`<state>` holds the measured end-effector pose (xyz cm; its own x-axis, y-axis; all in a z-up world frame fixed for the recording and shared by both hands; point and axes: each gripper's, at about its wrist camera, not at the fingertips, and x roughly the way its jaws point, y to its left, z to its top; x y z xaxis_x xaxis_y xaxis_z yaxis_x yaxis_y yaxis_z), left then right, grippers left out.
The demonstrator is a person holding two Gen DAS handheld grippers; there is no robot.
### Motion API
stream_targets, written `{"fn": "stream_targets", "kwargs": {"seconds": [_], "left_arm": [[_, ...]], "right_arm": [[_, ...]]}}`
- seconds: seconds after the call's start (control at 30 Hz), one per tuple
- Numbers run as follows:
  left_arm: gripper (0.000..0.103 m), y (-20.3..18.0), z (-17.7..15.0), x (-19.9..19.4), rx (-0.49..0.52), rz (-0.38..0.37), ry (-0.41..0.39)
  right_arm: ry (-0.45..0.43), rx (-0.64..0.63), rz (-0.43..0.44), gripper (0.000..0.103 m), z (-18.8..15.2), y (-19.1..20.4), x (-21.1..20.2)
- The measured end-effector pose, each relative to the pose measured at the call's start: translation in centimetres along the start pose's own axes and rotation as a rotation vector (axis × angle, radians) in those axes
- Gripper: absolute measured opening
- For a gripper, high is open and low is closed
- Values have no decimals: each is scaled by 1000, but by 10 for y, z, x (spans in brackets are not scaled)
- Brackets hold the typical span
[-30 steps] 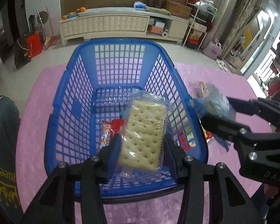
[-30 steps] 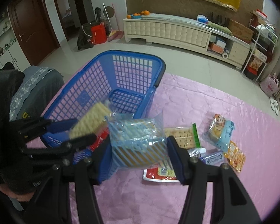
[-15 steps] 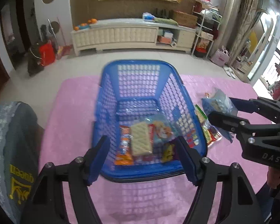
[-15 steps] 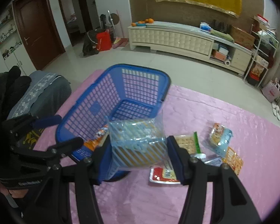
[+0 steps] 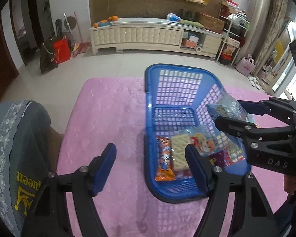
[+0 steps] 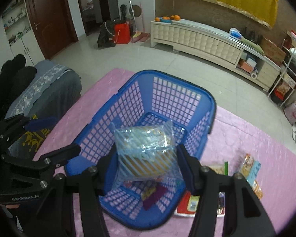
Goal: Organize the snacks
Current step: 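Withdraw both grippers from the basket back toward the snack pile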
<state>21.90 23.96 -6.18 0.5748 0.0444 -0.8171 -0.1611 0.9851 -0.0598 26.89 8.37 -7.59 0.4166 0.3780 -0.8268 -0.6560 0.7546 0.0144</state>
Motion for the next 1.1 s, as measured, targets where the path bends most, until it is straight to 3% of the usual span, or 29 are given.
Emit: {"fn": "stream_targets", "kwargs": {"seconds": [0.23, 0.3, 0.33, 0.37, 0.67, 1.0, 1.1], "left_arm": [[70, 17, 12, 16, -46, -3, 8], [70, 17, 12, 16, -54, -5, 6], [70, 16, 12, 16, -55, -6, 5], [70, 15, 11, 14, -54, -8, 3], [70, -6, 1, -5, -32, -28, -20], [70, -57, 1, -44, 46, -43, -71], [79, -75, -1, -54, 76, -63, -82]], "right_arm": [[46, -41, -48, 64, 19, 7, 29], [39, -54, -106, 76, 23, 8, 33], [38, -62, -140, 90, 25, 7, 34], [35, -63, -153, 97, 25, 6, 33], [-5, -29, -128, 98, 9, -9, -5], [-33, 50, -123, 98, -16, -46, -56], [-44, 87, -121, 98, -30, -63, -76]]}}
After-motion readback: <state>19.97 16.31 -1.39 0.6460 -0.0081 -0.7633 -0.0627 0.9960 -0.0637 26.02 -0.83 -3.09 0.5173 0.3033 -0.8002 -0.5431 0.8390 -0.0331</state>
